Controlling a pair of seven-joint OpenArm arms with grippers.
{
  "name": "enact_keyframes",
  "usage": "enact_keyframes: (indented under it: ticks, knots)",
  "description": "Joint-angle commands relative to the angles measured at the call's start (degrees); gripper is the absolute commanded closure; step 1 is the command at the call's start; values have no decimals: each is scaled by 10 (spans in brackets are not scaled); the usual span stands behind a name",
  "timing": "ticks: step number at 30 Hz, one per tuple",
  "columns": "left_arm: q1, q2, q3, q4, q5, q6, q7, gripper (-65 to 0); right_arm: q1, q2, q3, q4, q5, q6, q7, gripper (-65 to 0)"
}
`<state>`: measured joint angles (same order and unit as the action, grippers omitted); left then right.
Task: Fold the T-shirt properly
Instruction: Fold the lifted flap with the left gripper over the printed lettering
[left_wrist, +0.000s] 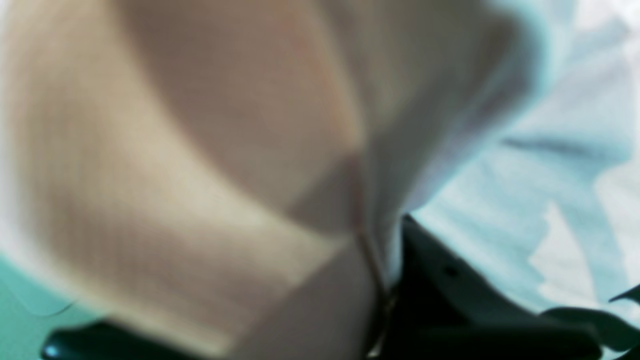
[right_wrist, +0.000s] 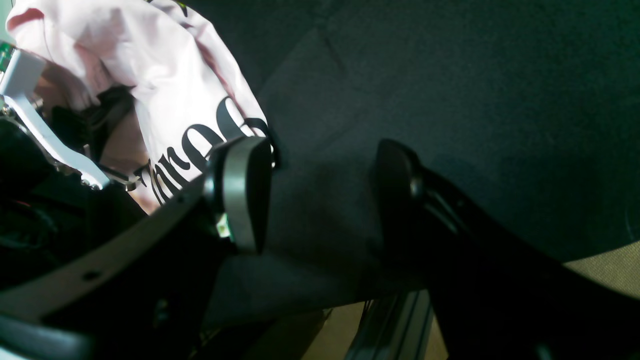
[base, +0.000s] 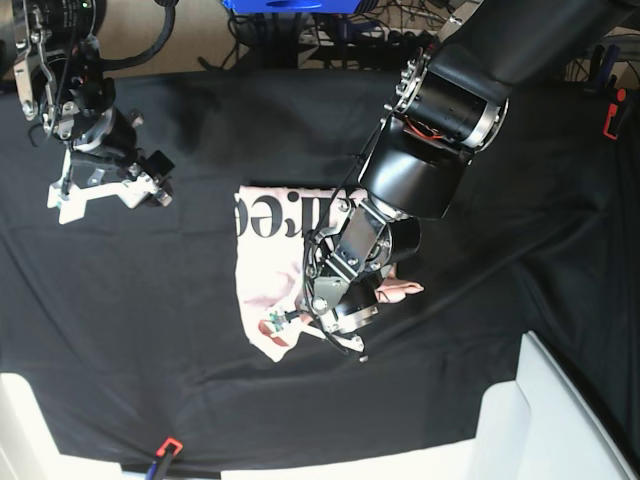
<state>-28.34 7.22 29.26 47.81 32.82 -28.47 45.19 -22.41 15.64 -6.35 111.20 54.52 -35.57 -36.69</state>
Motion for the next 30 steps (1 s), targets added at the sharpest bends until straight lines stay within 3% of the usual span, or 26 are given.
enact_keyframes:
  ticks: [1, 4, 8, 11, 15, 18, 27, 30]
  knots:
    - [-17, 6, -1, 8, 5, 6, -2, 0, 0, 3, 2, 9, 2, 5, 7, -321]
    - [-19, 6, -1, 8, 5, 6, -2, -7, 0, 3, 2, 9, 2, 5, 7, -321]
    - [-20, 6, -1, 10, 5, 6, -2, -114, -1, 3, 0, 9, 2, 5, 7, -321]
    - [-21, 6, -3, 11, 5, 6, -2, -233, -1, 3, 0, 9, 2, 5, 7, -321]
    - [-31, 6, -4, 12, 4, 7, -2, -470, -1, 3, 0, 9, 2, 5, 7, -321]
    - [-38, -1, -6, 14, 4, 7, -2, -576, -1, 3, 0, 9, 2, 5, 7, -321]
    - [-63, -10, -6, 125, 4, 7, -1, -590, -1, 2, -1, 9, 2, 5, 7, -321]
    - [-46, -10, -5, 179, 3, 5, 42, -586, -1, 2, -1, 9, 2, 5, 7, -321]
